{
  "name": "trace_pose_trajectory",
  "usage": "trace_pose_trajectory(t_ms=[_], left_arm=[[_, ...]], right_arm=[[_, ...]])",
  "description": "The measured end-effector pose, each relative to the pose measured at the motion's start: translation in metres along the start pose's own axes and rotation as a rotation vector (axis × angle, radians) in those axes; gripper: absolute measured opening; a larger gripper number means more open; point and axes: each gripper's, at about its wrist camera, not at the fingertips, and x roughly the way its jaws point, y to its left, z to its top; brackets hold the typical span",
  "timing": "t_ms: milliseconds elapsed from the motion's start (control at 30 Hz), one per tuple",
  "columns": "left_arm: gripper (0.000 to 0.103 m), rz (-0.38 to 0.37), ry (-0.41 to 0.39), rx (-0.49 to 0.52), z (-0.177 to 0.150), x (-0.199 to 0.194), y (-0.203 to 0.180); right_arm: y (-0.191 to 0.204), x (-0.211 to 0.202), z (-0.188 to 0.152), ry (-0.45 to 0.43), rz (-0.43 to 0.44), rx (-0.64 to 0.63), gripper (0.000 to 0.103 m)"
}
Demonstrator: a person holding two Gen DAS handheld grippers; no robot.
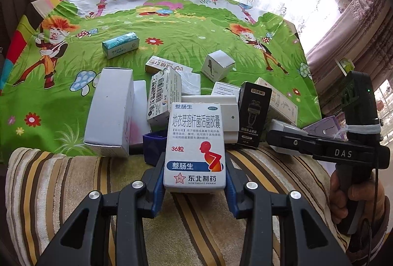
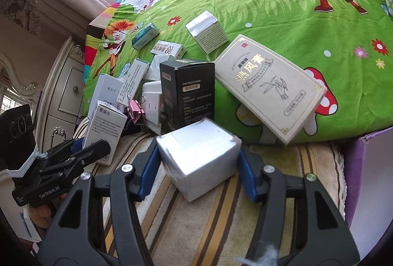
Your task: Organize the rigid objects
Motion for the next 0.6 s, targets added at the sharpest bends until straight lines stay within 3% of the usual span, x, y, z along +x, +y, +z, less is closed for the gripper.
trace_pose_trajectory(t_ms=[300,600], left_arm=[[0.041,0.044,-0.107,0.003,-0.003,-0.03,-0.012],[0.041,-0.046,-0.157,0.068,-0.008,-0.049,-0.063]], right_arm=[[0.031,-0.047,-0.026,-0.166,0.042,-0.1,0.062],[0.031,-0.092,-0.049,-0.315,0.118,-0.093,0.062]])
